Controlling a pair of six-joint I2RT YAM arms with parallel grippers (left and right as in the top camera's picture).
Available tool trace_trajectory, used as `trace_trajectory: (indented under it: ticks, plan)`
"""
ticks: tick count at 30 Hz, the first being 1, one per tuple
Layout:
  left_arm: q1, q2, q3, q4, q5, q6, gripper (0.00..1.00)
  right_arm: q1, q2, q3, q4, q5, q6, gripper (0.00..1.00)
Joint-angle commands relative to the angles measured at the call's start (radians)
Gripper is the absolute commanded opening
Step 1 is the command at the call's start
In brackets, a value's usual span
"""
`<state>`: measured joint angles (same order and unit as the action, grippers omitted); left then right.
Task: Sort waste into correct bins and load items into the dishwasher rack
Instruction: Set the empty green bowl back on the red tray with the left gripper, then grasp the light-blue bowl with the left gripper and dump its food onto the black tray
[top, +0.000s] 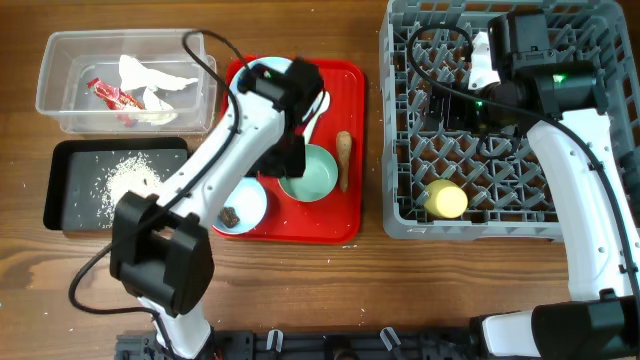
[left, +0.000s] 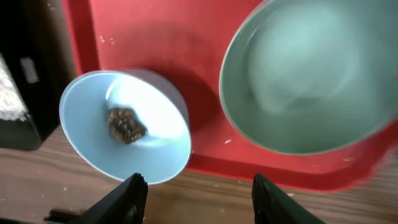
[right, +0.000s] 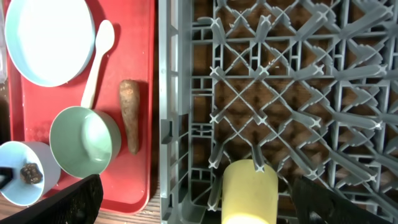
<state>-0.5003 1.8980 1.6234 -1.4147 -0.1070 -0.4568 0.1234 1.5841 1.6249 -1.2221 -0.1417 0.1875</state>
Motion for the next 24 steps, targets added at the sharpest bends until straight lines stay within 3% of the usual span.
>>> trace_trajectory:
  ticks: [1, 10, 13, 15, 19, 24]
  plan:
    - [0.026, 0.005, -0.153, 0.061, 0.024, 0.118, 0.54, 0.0, 0.003, 0.005, -0.001, -0.006, -0.031, 0.99]
    - [0.059, 0.005, -0.341, 0.239, 0.092, 0.163, 0.45, 0.0, 0.003, 0.005, -0.001, -0.001, -0.031, 0.99]
    - [0.06, 0.005, -0.37, 0.28, 0.091, 0.153, 0.18, 0.0, 0.003, 0.005, -0.002, 0.013, -0.031, 0.99]
    - [0.06, 0.005, -0.37, 0.289, 0.087, 0.154, 0.04, 0.0, 0.003, 0.005, -0.002, 0.013, -0.031, 0.99]
    - [0.072, -0.006, -0.334, 0.214, 0.084, 0.148, 0.04, 0.0, 0.003, 0.005, -0.002, 0.013, -0.03, 0.99]
    - [0.153, -0.091, -0.087, 0.083, 0.119, 0.109, 0.04, 0.0, 0.003, 0.005, 0.002, 0.013, -0.03, 0.99]
